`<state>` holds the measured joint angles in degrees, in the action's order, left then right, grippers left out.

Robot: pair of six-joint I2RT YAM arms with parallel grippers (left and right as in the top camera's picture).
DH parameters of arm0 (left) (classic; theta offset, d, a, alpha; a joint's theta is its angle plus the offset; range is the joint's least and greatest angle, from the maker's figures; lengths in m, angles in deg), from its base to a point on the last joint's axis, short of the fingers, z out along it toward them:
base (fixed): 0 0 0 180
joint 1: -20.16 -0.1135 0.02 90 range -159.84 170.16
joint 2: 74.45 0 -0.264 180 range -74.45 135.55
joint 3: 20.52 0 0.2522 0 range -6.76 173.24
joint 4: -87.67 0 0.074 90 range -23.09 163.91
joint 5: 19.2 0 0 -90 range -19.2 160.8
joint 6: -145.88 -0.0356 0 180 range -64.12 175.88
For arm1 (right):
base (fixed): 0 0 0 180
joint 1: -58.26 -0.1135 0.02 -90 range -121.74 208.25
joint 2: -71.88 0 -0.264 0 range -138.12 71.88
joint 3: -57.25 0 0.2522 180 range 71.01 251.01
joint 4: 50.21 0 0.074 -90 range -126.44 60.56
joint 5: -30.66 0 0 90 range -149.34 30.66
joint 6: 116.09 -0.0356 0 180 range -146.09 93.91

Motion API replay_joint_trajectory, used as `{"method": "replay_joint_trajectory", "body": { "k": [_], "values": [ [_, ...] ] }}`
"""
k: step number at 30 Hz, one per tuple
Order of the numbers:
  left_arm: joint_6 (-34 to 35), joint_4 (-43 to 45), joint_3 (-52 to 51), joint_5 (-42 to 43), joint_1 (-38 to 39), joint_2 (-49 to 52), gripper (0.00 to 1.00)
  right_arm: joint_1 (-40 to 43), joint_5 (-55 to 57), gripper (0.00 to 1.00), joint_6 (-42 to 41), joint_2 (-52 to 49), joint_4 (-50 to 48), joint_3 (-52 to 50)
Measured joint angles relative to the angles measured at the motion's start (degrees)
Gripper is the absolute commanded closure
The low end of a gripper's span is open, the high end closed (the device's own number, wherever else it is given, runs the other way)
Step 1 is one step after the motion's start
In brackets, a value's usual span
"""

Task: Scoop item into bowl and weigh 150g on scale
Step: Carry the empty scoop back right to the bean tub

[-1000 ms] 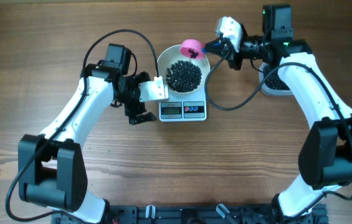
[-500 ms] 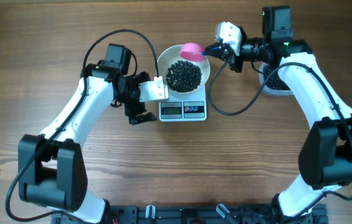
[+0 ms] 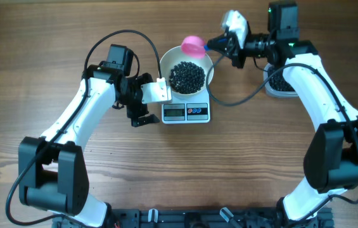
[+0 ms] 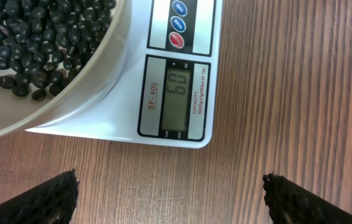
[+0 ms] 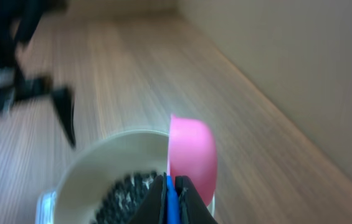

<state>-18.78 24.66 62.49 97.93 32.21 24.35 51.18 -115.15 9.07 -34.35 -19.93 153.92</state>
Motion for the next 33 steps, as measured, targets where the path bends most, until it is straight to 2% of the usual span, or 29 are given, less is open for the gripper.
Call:
{"method": "replay_joint_trajectory", "body": {
  "k": [3,4,7,10,13,16,22,27,33],
  "values": [
    [0.0,0.0,0.0,0.0,0.0,0.0,0.0,0.6,-0.1,0.96,-17.6,0.0,-7.9,0.0],
    [0.0,0.0,0.0,0.0,0.0,0.0,0.0,1.5,-0.1,0.96,-26.4,0.0,-10.8,0.1],
    [0.0,0.0,0.0,0.0,0.0,0.0,0.0,5.6,-0.1,0.96,-42.9,0.0,-12.5,0.0],
    [0.0,0.0,0.0,0.0,0.0,0.0,0.0,9.9,-1.8,0.96,-51.3,0.0,-12.1,0.0],
    [0.0,0.0,0.0,0.0,0.0,0.0,0.0,14.6,-4.8,0.96,-56.4,0.0,-9.2,0.1],
    [0.0,0.0,0.0,0.0,0.0,0.0,0.0,19.1,-4.0,0.96,-57.7,0.2,-1.9,0.1],
    [0.0,0.0,0.0,0.0,0.0,0.0,0.0,25.4,6.3,0.96,-51.3,4.9,12.9,0.1],
    [0.0,0.0,0.0,0.0,0.0,0.0,0.0,26.7,20.5,0.96,-46.8,11.6,19.3,0.2],
    [0.0,0.0,0.0,0.0,0.0,0.0,0.0,26.8,36.5,0.96,-42.1,11.8,26.1,0.2]
  ]
}}
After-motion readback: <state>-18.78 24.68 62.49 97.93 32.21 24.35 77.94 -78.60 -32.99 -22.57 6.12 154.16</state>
